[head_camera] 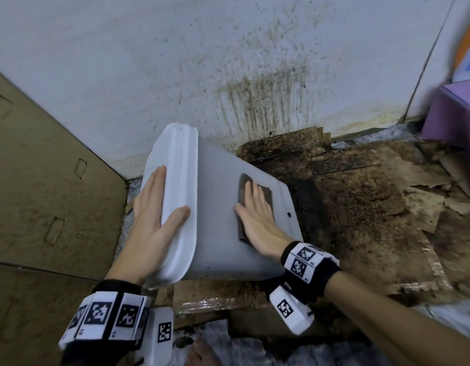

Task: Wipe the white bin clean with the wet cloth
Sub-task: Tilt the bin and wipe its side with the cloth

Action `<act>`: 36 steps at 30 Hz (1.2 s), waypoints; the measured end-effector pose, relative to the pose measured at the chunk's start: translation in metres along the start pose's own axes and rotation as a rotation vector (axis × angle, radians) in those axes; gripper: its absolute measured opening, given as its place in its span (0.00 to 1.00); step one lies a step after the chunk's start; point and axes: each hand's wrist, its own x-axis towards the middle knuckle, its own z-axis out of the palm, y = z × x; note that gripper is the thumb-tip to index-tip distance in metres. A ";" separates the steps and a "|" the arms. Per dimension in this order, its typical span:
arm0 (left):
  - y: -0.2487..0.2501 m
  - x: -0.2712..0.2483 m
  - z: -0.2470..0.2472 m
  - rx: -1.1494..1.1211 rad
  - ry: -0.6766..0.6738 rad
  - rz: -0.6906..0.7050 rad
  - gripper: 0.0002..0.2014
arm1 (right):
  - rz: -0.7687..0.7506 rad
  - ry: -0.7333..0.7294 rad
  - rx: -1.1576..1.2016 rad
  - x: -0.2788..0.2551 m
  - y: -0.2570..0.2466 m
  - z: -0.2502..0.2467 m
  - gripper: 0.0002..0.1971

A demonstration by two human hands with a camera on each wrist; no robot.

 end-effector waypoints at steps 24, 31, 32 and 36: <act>0.005 -0.003 0.000 -0.012 0.000 0.001 0.46 | 0.229 0.059 -0.247 0.042 0.102 -0.018 0.39; 0.008 -0.003 0.002 0.016 -0.002 0.010 0.46 | 0.318 0.111 -0.017 0.029 0.091 -0.017 0.34; 0.008 -0.003 0.002 0.021 -0.002 0.014 0.46 | 0.316 0.123 -0.008 0.025 0.085 -0.018 0.34; 0.010 -0.001 0.003 0.033 0.002 0.016 0.46 | 0.305 0.157 0.017 0.012 0.062 -0.010 0.34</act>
